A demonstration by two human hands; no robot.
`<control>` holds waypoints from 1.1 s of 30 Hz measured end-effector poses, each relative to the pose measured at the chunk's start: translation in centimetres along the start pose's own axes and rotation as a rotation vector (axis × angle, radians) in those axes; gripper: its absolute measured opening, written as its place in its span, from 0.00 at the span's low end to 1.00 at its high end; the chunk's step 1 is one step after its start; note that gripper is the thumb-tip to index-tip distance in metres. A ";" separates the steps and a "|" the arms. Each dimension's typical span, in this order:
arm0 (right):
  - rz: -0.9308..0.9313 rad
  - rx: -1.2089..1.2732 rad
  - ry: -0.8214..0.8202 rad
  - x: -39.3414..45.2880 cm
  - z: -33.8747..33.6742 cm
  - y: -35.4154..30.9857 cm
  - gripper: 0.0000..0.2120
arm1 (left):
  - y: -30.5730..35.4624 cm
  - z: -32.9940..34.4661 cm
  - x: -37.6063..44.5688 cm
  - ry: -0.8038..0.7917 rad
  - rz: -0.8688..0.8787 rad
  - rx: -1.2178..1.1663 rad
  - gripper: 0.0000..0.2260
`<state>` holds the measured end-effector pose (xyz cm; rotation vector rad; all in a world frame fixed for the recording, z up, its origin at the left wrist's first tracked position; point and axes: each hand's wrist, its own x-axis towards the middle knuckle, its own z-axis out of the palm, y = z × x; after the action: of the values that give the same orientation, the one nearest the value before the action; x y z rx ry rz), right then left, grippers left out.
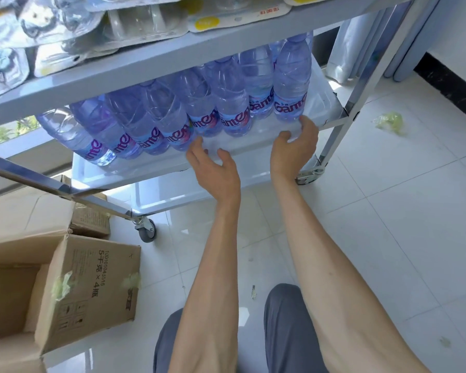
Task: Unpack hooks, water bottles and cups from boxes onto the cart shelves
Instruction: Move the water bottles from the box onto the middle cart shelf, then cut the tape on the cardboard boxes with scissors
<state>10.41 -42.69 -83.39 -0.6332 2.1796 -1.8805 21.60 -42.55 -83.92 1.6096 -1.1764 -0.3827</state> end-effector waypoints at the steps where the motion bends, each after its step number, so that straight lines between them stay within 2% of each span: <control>1: 0.001 -0.013 -0.030 -1.2 -0.3 0.4 0.20 | -1.1 -0.7 -0.3 0.017 0.001 0.012 0.20; 5: 0.051 -0.100 -0.159 -5.9 -0.4 2.1 0.14 | -5.5 -3.8 -0.9 0.026 -0.051 0.092 0.17; 9: 0.135 -0.288 -0.477 -10.6 1.4 2.8 0.11 | -9.2 -7.7 -1.1 -0.040 -0.195 0.198 0.14; 12: 0.180 -0.417 -0.694 -14.7 2.1 3.2 0.11 | -12.1 -11.6 -0.1 -0.022 -0.289 0.233 0.14; 17: 0.137 -0.417 -0.849 -21.0 4.2 1.8 0.11 | -14.4 -18.2 4.4 0.165 -0.334 0.223 0.12; 20: 0.151 -0.358 -0.953 -23.9 7.1 1.0 0.12 | -15.4 -21.5 8.9 0.418 -0.300 0.141 0.11; 22: 0.104 -0.366 -1.058 -27.0 9.4 0.2 0.12 | -16.5 -24.3 12.3 0.629 -0.306 0.095 0.10; 24: 0.033 -0.404 -1.145 -31.2 11.8 -1.2 0.11 | -17.7 -27.0 15.4 0.745 -0.321 0.115 0.10; 26: -0.018 -0.399 -1.179 -35.8 14.1 -3.3 0.11 | -19.0 -28.7 18.0 0.672 -0.391 0.181 0.11; 29: -0.023 -0.421 -1.202 -41.3 17.6 -6.9 0.13 | -21.5 -31.1 20.4 0.401 -0.557 0.275 0.13; 33: -0.023 -0.465 -1.228 -45.3 21.9 -10.6 0.13 | -25.2 -34.6 23.0 0.118 -0.626 0.414 0.16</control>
<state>61.81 -43.48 -82.73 -1.3899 1.6432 -0.5530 70.11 -43.59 -85.23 2.3286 -0.6620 -0.4486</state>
